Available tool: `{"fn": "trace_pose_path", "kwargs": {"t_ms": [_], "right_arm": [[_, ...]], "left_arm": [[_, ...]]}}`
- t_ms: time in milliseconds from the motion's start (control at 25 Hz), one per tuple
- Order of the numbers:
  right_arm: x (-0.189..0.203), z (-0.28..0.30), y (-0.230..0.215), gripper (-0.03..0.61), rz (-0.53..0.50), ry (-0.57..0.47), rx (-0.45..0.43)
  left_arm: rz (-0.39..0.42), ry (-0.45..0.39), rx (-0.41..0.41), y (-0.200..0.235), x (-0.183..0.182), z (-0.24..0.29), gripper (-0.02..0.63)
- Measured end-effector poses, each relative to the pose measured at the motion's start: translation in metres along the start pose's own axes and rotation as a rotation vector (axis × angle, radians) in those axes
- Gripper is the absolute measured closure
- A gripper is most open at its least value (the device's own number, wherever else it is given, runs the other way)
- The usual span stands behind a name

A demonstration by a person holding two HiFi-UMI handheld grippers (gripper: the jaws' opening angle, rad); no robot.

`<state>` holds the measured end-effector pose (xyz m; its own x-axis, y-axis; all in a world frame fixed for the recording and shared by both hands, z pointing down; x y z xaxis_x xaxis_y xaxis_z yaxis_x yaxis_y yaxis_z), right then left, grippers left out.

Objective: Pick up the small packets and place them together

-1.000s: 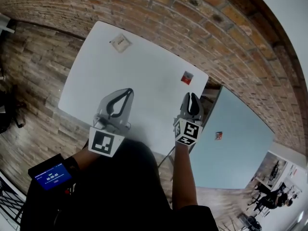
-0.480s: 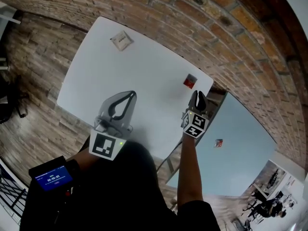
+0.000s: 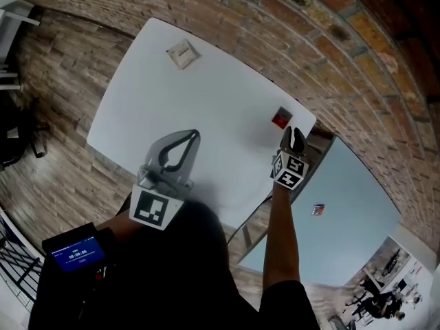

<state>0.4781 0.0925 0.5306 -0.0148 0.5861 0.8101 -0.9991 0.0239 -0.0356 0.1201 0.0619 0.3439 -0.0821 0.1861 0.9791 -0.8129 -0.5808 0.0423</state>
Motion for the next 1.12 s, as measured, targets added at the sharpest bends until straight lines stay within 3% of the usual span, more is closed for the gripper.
{"fn": "trace_pose_path", "kwargs": {"t_ms": [680, 1120], "right_arm": [[0.02, 0.051, -0.041, 0.502, 0.064, 0.076, -0.016], [0.024, 0.074, -0.051, 0.492, 0.08, 0.134, -0.071]], "left_arm": [[0.025, 0.073, -0.038, 0.003, 0.008, -0.007, 0.614], [0.025, 0.11, -0.071, 0.006, 0.012, -0.005, 0.614]]}}
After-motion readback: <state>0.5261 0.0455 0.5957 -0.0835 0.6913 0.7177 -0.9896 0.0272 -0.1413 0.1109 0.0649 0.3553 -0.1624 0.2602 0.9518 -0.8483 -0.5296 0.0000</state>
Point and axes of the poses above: the fingertips, and each gripper's own axes: z forward along the fingers, y to its left, x out of its underside, the point moved 10 cm from there along -z, backward along the fingers, and after that the axes turned 10 degrees about -x, right-handed, at the moved point
